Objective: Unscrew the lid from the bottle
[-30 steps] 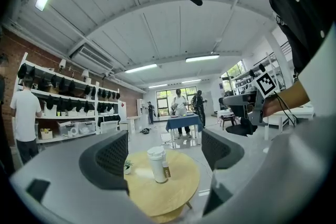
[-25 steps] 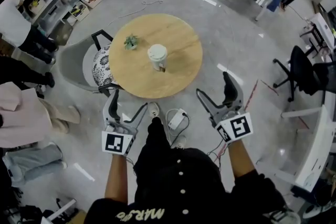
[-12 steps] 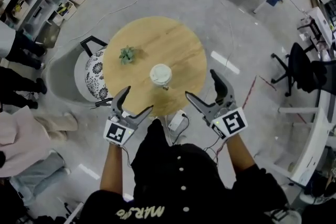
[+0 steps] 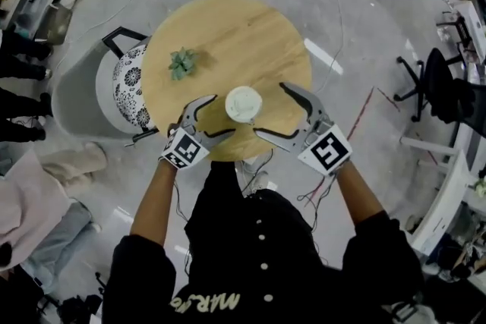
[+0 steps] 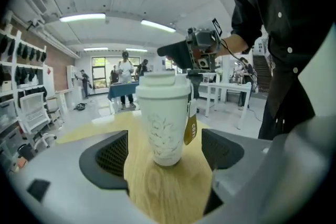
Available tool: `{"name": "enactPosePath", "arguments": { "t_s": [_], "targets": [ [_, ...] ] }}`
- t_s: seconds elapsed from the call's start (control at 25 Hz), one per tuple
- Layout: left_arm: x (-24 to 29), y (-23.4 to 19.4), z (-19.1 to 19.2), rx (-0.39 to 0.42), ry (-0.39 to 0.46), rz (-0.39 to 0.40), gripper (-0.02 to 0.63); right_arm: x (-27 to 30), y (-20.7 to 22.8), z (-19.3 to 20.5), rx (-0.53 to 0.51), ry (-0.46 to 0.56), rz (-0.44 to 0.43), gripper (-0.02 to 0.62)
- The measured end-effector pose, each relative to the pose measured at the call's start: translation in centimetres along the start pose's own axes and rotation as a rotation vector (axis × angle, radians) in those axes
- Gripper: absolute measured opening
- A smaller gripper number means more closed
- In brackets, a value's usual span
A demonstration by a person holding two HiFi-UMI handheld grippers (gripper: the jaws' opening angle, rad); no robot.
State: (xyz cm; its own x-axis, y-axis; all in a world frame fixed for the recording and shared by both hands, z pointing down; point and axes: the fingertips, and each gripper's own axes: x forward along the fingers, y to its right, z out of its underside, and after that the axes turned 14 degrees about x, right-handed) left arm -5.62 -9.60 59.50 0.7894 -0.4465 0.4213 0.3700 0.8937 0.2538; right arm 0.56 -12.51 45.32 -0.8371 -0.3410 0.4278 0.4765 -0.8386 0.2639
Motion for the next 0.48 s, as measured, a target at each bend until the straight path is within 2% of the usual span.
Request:
{"name": "enactPosePath", "arguments": {
  "t_s": [0.28, 0.48],
  "targets": [
    [5.7, 0.7, 5.0, 0.03, -0.049, 0.196, 0.419, 5.1, 0.7, 3.1, -0.053, -0.107, -0.085, 0.469],
    [7.9, 0.8, 6.2, 0.082, -0.052, 0.234, 0.418, 7.7, 0.4, 5.4, -0.086, -0.173, -0.132, 0.476]
  ]
}}
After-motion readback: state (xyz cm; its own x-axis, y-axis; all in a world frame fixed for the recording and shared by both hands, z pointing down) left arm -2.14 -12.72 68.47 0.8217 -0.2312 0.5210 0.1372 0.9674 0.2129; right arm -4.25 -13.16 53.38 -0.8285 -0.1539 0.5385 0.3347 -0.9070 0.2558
